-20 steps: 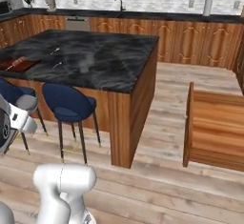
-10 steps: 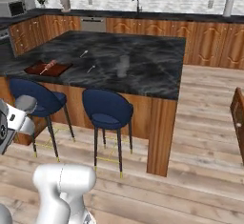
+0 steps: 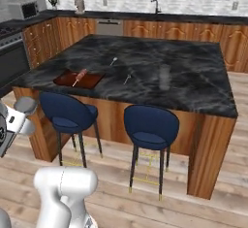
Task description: Take the tongs from the drawer on the left and place them on the dining counter next to the tray containing the kebab skewer.
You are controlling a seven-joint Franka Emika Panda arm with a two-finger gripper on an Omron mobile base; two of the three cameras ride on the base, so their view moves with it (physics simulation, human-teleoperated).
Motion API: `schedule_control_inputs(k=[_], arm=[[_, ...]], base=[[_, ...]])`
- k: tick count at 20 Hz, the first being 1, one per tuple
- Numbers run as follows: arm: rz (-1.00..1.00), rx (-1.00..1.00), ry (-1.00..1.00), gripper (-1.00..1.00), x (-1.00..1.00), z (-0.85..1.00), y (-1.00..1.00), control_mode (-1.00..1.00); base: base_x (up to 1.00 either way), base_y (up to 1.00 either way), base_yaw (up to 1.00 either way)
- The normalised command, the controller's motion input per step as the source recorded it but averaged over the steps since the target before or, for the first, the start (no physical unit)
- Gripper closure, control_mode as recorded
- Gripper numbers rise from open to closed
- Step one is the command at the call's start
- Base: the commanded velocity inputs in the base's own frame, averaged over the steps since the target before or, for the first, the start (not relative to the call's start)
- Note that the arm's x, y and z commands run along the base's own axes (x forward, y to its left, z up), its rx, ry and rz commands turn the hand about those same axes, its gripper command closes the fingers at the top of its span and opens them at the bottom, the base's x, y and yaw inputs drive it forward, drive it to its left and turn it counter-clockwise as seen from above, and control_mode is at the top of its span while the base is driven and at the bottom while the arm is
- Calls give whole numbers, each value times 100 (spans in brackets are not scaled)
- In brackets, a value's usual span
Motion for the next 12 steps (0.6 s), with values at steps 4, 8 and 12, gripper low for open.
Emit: schedule_control_inputs(k=[4, 8, 12], arm=[[0, 0, 0, 100, 0, 0, 0, 100], [0, 0, 0, 100, 0, 0, 0, 100], [0, 0, 0, 100, 0, 0, 0, 100]], base=[[87, 100, -1], [99, 100, -5], [95, 100, -11]])
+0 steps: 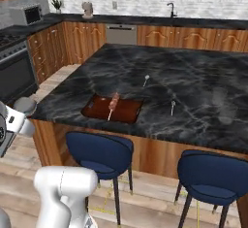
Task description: Take the tongs from the drawer on the left and place them on the dining counter next to the tray containing the kebab skewer.
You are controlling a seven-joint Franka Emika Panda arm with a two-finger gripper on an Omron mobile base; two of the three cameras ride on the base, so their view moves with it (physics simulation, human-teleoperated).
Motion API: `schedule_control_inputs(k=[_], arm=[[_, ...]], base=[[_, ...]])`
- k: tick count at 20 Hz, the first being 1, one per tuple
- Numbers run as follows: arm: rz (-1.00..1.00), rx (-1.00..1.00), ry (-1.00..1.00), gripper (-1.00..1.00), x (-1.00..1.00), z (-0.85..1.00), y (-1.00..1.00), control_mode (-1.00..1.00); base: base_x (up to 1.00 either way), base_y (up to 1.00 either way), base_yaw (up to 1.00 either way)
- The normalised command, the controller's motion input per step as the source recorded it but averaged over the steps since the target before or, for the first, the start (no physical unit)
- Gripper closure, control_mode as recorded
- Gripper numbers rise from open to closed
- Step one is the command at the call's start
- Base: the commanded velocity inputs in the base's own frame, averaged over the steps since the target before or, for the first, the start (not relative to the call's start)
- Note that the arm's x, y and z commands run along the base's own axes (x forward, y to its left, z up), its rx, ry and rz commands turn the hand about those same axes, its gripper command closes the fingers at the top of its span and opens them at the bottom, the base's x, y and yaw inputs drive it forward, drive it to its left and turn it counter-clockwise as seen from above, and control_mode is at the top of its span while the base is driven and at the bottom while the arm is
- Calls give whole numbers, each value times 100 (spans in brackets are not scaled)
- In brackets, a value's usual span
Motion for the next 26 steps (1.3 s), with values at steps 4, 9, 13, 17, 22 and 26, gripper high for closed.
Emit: schedule_control_inputs(k=[4, 9, 13, 17, 22, 26], arm=[[0, 0, 0, 100, 0, 0, 0, 100], [0, 0, 0, 100, 0, 0, 0, 100], [0, 0, 0, 100, 0, 0, 0, 100], [3, 0, 1, 100, 19, 0, -11, -100], [5, -4, 16, 100, 98, -14, -10, -100], [0, -19, 1, 100, 100, -46, -1, -100]], base=[[85, 93, -23], [81, 68, -17], [66, 10, 0], [36, -34, 5], [0, 0, 0], [0, 0, 0]])
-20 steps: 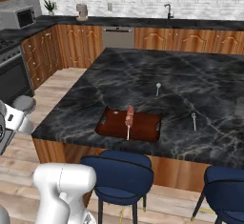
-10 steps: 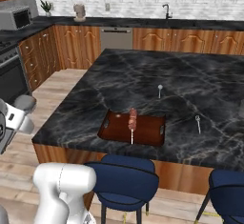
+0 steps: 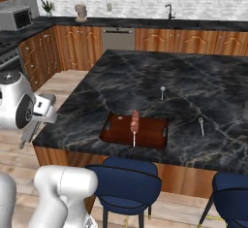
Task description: Take the tongs from the drawer on the left and place them on the dining counter next to the tray containing the kebab skewer.
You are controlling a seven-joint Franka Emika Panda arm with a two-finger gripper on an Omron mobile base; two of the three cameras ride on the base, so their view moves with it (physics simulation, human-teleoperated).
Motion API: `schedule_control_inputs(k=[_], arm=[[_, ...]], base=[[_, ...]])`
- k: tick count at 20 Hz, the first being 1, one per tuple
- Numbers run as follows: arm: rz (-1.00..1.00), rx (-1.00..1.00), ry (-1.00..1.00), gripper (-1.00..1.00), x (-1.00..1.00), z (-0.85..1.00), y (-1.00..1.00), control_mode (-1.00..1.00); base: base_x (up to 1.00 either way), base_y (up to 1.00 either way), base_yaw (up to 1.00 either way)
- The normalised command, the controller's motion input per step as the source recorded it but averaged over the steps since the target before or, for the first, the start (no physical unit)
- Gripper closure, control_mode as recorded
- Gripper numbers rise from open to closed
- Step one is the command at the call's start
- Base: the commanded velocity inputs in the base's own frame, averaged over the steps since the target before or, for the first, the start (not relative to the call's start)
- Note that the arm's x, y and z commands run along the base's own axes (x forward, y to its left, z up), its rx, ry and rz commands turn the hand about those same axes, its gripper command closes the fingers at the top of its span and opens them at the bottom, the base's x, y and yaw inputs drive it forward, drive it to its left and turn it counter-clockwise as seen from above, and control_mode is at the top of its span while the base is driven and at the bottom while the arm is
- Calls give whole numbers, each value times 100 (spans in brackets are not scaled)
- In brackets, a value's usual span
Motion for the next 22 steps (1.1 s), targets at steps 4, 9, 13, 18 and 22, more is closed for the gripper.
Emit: schedule_control_inputs(k=[4, 9, 13, 18, 22], arm=[[-12, -36, -9, 100, 66, -62, 0, -100], [-3, -3, 2, 100, 17, -10, -9, -100], [-2, 18, 4, 100, 77, -9, -40, -100], [-1, 14, 3, 100, 75, -8, -16, -100], [0, -1, 0, 100, 76, -24, -1, -100]], base=[[0, 0, 0], [0, 0, 0], [0, 0, 0], [0, 0, 0], [0, 0, 0]])
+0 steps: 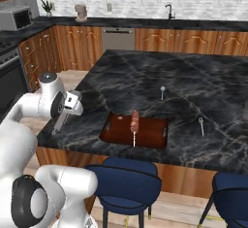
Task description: Take the tongs from the drawer on the left and place them on the dining counter next to the tray containing the kebab skewer.
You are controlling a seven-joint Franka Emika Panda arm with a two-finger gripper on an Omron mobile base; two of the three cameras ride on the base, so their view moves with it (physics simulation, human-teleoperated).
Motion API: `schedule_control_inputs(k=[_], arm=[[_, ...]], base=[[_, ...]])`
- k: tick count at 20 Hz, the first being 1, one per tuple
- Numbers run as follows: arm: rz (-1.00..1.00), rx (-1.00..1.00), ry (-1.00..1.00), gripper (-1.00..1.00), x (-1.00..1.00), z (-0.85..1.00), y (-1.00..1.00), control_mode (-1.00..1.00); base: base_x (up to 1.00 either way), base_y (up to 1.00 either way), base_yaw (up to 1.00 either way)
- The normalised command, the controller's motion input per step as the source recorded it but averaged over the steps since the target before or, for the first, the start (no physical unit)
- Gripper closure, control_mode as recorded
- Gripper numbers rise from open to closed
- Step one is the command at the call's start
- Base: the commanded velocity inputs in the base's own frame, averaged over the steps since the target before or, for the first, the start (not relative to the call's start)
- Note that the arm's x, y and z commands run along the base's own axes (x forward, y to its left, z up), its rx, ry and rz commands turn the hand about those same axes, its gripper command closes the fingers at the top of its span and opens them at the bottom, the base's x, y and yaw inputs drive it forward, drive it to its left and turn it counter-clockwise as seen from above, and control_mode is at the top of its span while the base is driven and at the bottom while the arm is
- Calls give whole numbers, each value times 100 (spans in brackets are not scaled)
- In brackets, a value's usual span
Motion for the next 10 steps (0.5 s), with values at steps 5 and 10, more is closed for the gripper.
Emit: schedule_control_inputs(k=[5, 10], arm=[[0, -18, 0, 100, 46, -55, -12, -100], [0, -10, 1, 100, 38, -46, -38, -100]], base=[[0, 0, 0], [0, 0, 0]])
